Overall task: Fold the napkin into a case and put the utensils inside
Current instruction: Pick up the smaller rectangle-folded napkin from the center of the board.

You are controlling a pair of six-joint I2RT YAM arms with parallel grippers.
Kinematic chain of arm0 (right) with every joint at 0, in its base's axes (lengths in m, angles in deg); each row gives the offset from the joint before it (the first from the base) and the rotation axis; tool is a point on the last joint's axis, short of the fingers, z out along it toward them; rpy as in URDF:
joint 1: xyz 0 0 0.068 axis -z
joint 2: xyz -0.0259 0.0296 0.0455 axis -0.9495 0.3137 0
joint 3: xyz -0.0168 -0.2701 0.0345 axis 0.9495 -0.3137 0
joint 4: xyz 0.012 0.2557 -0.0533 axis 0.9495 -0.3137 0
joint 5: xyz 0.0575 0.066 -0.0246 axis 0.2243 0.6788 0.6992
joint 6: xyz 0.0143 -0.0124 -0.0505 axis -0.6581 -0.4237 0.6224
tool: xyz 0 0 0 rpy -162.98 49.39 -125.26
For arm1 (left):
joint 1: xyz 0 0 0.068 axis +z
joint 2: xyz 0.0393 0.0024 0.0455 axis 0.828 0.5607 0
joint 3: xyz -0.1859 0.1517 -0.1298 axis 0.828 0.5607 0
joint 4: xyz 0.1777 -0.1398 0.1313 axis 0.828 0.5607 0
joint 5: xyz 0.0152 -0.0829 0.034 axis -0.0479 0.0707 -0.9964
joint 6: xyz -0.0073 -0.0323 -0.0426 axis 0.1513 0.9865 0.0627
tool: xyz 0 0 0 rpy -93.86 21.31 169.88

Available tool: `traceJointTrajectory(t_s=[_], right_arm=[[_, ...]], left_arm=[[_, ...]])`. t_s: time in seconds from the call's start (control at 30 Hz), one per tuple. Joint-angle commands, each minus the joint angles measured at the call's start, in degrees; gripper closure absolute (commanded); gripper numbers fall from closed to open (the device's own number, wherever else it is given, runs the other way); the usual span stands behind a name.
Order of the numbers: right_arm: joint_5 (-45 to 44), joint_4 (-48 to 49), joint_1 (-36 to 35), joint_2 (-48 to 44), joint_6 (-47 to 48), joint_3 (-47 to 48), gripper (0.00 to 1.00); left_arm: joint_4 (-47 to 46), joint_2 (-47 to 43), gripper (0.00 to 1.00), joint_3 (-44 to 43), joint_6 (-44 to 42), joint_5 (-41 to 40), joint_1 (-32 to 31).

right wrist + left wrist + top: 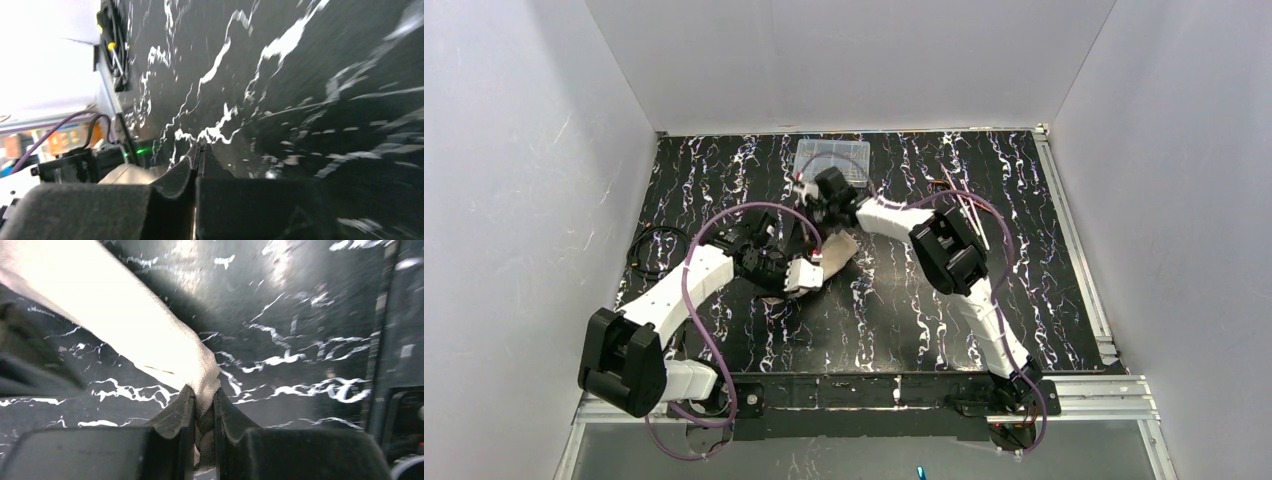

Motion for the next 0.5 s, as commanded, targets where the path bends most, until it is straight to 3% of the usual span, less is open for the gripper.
traceJointTrajectory(t_s=[0.0,0.17,0.23,0.4,0.47], right_arm=[[-7.36,-19.36,5.09,-3.61,18.23,9.49,0.93],[-4.05,-21.91,7.75,-4.26,24.09,7.01,0.94],[-3.41,-22.6,8.49,-6.12,24.35,2.94,0.98],[-3.77,-12.01,12.47,-17.9,18.01,-15.88,0.99],[-2.73,-11.2,13.89,-21.62,17.79,-20.71,0.99]], left_arm=[[15.44,-0.61,1.0,-9.01,10.58,12.94,-0.73],[21.18,0.46,1.0,-17.63,20.23,27.59,-0.78],[18.52,0.07,1.0,-19.04,26.67,32.0,-1.22],[11.46,1.71,1.0,-19.37,42.81,44.01,-1.35],[4.8,1.75,1.0,-16.01,53.13,46.83,-1.59]])
